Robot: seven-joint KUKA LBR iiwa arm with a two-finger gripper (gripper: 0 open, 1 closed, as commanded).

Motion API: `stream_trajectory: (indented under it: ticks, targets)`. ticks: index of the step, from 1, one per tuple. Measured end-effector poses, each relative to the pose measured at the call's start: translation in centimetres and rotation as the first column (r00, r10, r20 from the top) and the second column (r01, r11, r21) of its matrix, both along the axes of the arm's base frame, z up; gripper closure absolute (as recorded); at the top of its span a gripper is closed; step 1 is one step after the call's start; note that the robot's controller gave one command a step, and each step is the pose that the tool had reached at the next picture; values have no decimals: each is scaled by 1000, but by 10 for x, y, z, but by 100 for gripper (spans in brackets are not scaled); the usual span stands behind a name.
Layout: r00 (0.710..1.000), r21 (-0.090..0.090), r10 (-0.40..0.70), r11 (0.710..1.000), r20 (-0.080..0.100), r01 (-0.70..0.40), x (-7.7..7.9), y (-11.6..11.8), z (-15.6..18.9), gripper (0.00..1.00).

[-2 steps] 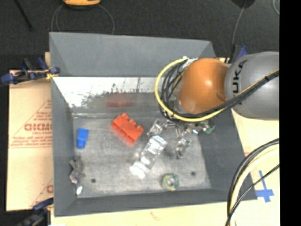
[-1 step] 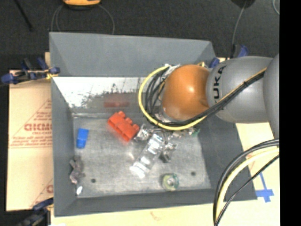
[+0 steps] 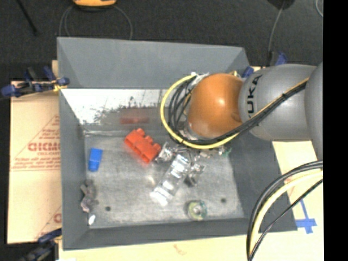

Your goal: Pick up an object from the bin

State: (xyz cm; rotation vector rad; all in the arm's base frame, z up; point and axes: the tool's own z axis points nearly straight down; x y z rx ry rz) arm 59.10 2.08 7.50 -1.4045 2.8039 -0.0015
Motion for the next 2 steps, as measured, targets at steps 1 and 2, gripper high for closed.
stream_trajectory:
  ticks: [1, 2]
  targets:
    - [1000, 2, -2, 1000, 6, 2, 2, 1, 3, 100]
    - [1000, -1, -7, 1000, 5, 7, 4, 0, 93, 100]
